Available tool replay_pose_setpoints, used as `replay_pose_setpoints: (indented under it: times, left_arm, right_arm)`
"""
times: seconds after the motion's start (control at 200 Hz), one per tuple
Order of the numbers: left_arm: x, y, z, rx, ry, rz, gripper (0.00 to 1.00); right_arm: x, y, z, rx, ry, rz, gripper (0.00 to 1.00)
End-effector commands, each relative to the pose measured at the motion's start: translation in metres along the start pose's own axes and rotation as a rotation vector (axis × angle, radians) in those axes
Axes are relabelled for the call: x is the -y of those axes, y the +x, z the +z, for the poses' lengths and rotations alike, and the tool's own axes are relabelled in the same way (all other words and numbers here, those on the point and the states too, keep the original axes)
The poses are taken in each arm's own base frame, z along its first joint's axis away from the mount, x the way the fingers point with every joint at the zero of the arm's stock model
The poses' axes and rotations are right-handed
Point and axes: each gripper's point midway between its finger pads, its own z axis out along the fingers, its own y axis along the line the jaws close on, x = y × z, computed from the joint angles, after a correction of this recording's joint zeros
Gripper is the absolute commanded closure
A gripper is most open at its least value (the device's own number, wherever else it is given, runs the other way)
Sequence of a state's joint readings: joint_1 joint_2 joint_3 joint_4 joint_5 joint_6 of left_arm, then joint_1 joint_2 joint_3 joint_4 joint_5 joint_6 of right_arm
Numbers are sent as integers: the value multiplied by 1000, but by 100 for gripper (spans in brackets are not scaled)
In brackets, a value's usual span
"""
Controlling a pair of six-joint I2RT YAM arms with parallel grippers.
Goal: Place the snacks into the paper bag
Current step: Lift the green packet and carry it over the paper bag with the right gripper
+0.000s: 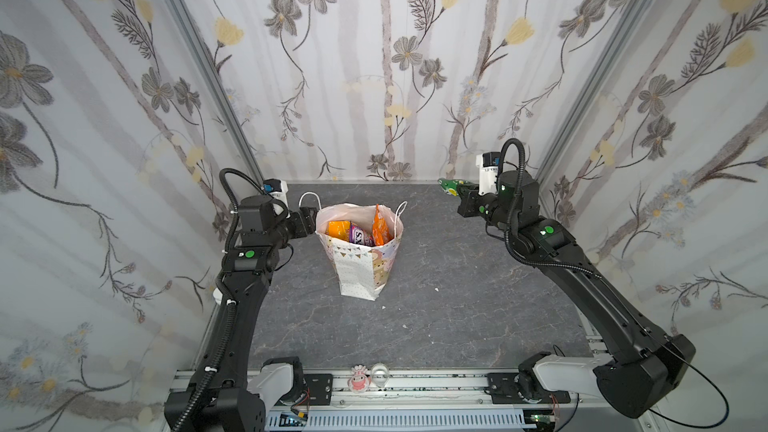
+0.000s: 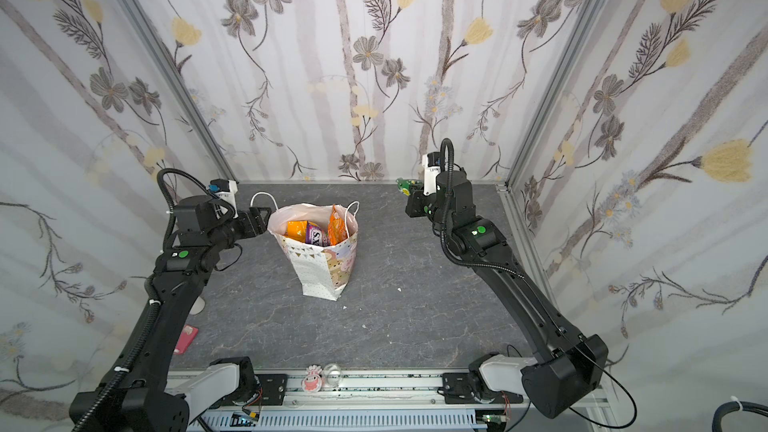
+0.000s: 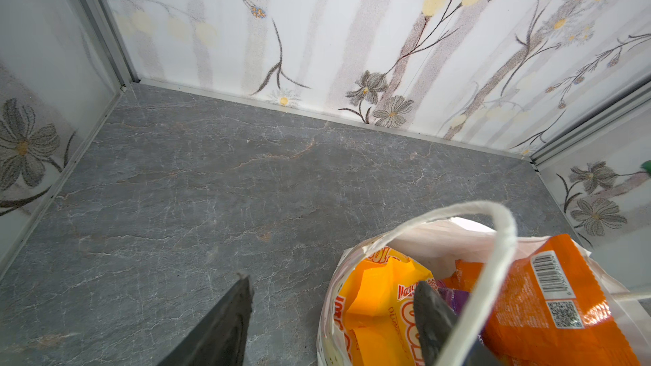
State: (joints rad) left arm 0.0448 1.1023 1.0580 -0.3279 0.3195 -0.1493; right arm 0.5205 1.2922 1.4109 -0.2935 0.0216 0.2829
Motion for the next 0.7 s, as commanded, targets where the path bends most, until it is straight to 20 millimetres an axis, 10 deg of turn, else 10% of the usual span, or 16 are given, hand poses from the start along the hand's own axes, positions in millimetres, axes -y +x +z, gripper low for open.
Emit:
replay_pose_setpoints:
  times: [0.0,0.335,0.694]
  left_arm:
    - [4,-6,0,25,19,18,28]
    - [-2,-6,-1,26,-15,18,30]
    - [-2,-4,1,20,-12,17,37]
  right_arm:
    - [-18,-25,-14,42,12,-70,100]
    - [-121,-66,-38,118,-180,-163,100]
    - [-231,-38,-37,56,-439,-281,100]
